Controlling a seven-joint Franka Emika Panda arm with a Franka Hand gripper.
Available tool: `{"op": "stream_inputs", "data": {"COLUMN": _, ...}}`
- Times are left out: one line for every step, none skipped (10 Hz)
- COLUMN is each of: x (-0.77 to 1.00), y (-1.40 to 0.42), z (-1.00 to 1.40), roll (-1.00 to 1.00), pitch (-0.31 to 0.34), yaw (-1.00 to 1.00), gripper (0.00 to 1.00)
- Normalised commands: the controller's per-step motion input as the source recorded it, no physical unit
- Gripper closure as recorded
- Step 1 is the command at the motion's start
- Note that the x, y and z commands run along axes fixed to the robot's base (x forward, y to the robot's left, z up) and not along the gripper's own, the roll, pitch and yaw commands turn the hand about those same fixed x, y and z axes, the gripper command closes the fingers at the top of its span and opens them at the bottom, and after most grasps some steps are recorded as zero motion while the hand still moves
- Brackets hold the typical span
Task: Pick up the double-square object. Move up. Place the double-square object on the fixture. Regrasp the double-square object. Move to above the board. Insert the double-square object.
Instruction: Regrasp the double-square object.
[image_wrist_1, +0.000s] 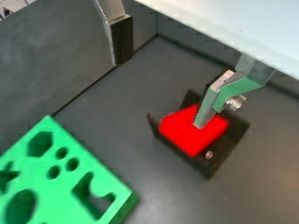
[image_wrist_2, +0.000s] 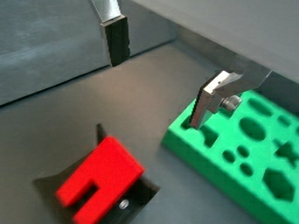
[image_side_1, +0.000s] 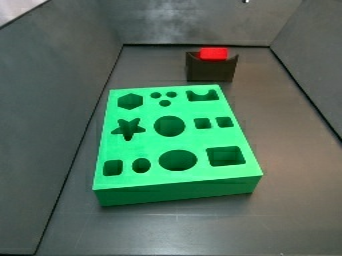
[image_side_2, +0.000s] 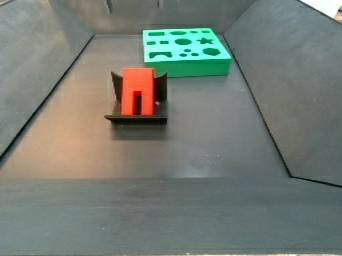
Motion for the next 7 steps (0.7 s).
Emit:
{"op": "stream_inputs", "data": {"x": -0.01, "y": -0.02, "z": 0.01, "roll": 1.00, "pitch": 0.028, "yaw": 0.04, "gripper": 0.00}}
{"op": "stream_inputs", "data": {"x": -0.02, "y": -0.02, "z": 0.01, "roll": 1.00, "pitch": 0.028, "yaw": 0.04, "gripper": 0.00}}
{"op": "stream_inputs", "data": {"x": -0.01, "y": -0.02, "z": 0.01, "roll": 1.00, "pitch": 0.031, "yaw": 0.04, "gripper": 0.00}}
{"op": "stream_inputs", "data": {"x": -0.01, "y": -0.02, "z": 0.01, "roll": 1.00, "pitch": 0.034, "yaw": 0.04, "gripper": 0.00}}
{"op": "stream_inputs", "data": {"x": 0.01, "y": -0.02, "z": 0.01, "roll": 1.00, "pitch": 0.038, "yaw": 0.05, "gripper": 0.00}}
{"op": "stream_inputs", "data": {"x": 0.02, "y": -0.02, "z": -0.01, "roll": 1.00, "pitch": 0.043, "yaw": 0.05, "gripper": 0.00}}
{"op": "stream_inputs", "data": {"x": 0.03, "y": -0.02, "z": -0.01, "roll": 1.00, "pitch": 0.050, "yaw": 0.05, "gripper": 0.00}}
